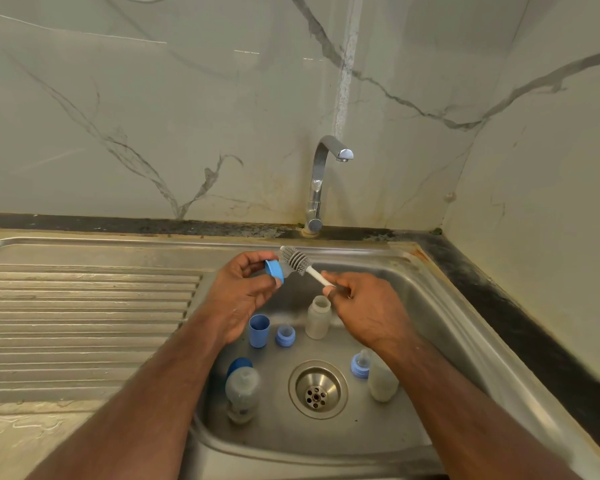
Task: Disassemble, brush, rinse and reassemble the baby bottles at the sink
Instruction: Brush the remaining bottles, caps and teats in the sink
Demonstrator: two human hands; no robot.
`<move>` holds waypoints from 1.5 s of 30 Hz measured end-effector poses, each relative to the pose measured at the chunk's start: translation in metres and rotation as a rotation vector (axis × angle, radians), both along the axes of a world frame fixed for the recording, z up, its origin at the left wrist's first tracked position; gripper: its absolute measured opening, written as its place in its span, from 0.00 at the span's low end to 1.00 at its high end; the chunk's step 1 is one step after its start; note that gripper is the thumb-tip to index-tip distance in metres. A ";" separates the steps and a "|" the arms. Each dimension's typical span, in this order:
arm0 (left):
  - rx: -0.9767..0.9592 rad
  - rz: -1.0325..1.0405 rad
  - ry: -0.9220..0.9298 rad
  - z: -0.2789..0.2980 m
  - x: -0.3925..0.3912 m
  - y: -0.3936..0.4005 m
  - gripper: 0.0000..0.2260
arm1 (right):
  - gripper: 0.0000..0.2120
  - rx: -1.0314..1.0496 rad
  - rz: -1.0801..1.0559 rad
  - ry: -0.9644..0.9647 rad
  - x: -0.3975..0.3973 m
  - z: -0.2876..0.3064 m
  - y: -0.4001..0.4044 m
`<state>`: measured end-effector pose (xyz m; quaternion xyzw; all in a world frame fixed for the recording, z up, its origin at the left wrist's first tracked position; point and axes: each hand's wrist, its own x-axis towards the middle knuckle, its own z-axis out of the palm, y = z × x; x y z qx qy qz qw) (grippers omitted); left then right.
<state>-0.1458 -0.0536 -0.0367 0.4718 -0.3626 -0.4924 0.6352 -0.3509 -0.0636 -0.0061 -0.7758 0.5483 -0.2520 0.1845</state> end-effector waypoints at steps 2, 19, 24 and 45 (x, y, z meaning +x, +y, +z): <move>0.005 0.011 0.022 0.000 0.000 0.000 0.19 | 0.17 0.015 0.047 -0.021 0.002 -0.001 0.004; 0.012 -0.020 0.057 0.000 0.001 0.000 0.20 | 0.17 -0.009 -0.030 -0.092 -0.007 0.001 -0.003; 0.009 -0.005 0.093 0.002 0.002 0.000 0.15 | 0.17 -0.001 -0.015 -0.129 -0.003 -0.002 0.000; 0.022 -0.151 0.014 -0.003 0.003 0.000 0.26 | 0.17 0.053 0.048 -0.043 0.004 0.001 0.005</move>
